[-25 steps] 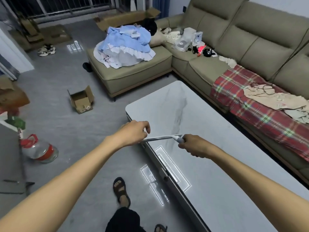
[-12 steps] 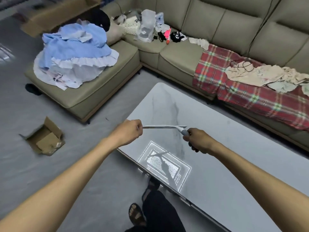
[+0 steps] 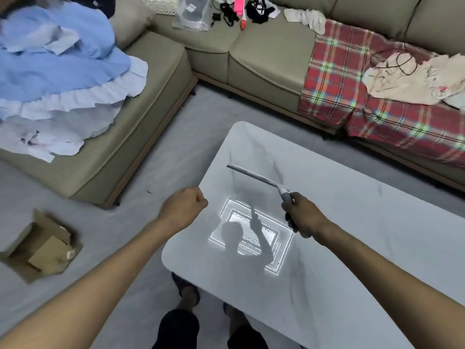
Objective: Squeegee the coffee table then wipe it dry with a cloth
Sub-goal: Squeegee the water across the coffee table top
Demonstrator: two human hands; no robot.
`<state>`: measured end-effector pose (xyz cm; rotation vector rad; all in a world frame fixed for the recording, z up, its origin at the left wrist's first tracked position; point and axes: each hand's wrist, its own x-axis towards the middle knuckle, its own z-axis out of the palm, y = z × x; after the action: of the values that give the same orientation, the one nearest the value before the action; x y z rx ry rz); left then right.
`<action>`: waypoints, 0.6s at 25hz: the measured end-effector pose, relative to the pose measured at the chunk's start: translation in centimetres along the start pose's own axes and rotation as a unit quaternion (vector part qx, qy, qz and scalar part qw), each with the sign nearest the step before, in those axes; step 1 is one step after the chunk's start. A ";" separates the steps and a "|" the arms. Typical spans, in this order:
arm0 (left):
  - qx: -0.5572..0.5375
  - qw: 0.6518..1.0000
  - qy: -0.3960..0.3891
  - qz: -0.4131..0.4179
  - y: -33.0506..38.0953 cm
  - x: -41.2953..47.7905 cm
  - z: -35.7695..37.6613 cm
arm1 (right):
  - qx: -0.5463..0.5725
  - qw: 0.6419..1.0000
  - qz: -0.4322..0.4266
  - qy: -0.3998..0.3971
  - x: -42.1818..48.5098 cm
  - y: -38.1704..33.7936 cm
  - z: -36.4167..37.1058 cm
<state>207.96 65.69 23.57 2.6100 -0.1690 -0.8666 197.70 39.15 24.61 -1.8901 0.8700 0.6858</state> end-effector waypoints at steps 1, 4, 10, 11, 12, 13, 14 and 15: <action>-0.006 1.000 0.001 0.006 -0.7 3.3 0.8 | -0.010 1.000 -0.001 0.022 2.6 -0.4 0.7; -0.019 0.999 -0.035 0.017 -3.9 13.8 5.4 | -0.127 0.986 -0.057 0.095 11.0 -0.9 3.8; 0.041 0.992 -0.074 0.090 -7.3 26.5 12.0 | -0.192 0.948 -0.124 0.222 28.1 -7.9 3.2; 0.041 0.992 -0.081 0.091 -7.5 27.4 12.6 | -0.193 0.947 -0.118 0.227 30.5 -9.2 3.2; 0.038 0.991 -0.089 0.089 -7.8 28.0 13.1 | -0.194 0.949 -0.107 0.226 32.4 -10.3 3.4; 0.036 0.991 -0.097 0.090 -8.0 28.3 13.5 | -0.198 0.950 -0.097 0.222 34.1 -11.1 3.6; 0.033 0.989 -0.109 0.090 -8.1 28.4 13.8 | -0.202 0.951 -0.087 0.217 35.3 -11.6 3.9; 0.029 0.988 -0.119 0.092 -8.2 28.6 14.2 | -0.203 0.953 -0.078 0.213 36.3 -11.8 4.3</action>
<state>222.41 62.14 -5.84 2.4862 -0.4971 -1.1178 228.34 36.48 1.52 -2.5087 0.8751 0.3780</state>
